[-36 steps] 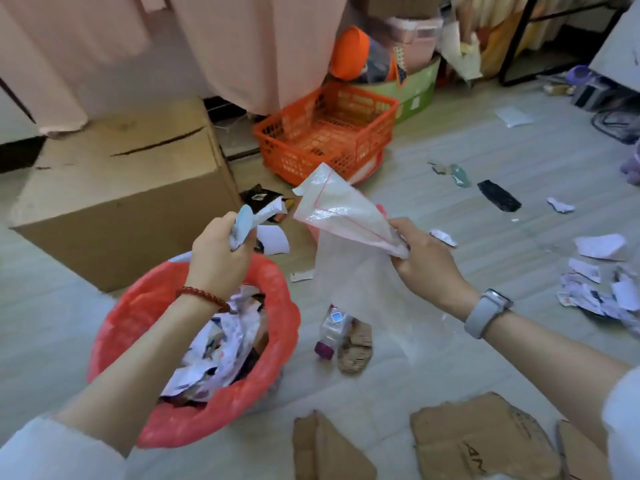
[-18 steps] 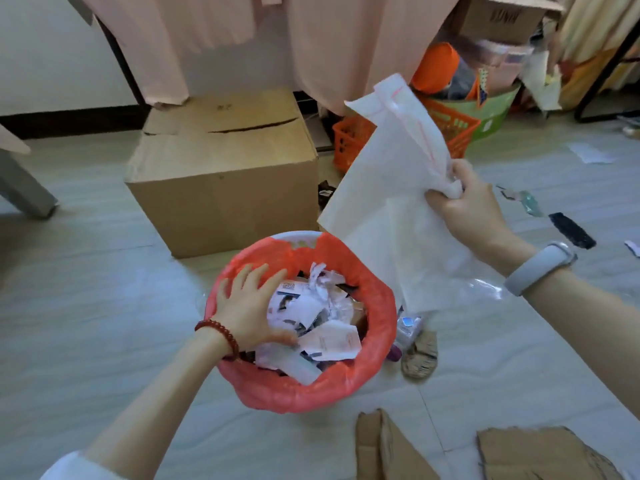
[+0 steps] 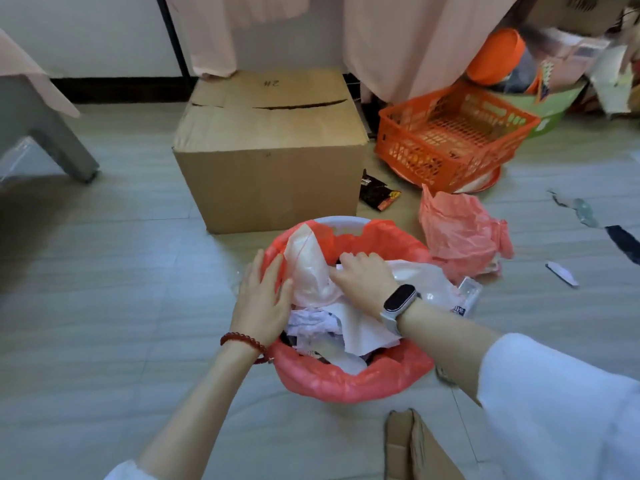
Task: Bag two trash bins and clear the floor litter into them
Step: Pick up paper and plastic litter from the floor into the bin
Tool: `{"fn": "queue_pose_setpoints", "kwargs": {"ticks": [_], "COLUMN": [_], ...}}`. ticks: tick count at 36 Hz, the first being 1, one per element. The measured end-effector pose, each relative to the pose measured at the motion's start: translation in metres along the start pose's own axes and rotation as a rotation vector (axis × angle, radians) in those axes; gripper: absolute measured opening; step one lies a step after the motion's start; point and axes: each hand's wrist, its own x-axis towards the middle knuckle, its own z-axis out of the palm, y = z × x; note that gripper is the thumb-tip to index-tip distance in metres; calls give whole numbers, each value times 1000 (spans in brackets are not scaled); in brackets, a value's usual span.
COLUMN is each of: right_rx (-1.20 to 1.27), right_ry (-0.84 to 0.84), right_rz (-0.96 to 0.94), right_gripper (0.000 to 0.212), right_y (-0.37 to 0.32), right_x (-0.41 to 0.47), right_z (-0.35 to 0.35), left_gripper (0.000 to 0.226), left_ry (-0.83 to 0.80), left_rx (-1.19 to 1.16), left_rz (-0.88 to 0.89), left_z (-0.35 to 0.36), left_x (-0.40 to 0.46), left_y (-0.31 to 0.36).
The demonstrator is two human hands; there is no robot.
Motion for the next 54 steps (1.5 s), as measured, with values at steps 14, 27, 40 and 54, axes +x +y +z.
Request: {"fn": "queue_pose_setpoints", "kwargs": {"ticks": [14,27,40,54], "right_rx": [767,1486,250,500], "right_ry": [-213,-309,-293,-590], "right_rz": [-183,5,-412,-346], "right_gripper": [65,53,86,80], "right_y": [-22,-18,-38,-40], "right_x": [-33,-6,-1,-10], "right_z": [25,-1,65,32], "left_gripper": [46,44,42,57], "left_ry": [183,222,261,227], "left_rx": [-226,-306,-439,-387], "left_rz": [-73,-75,-78,-96], "left_z": [4,6,8,7], "left_x": [-8,-8,-7,-11], "left_y": [6,1,-2,6]}}
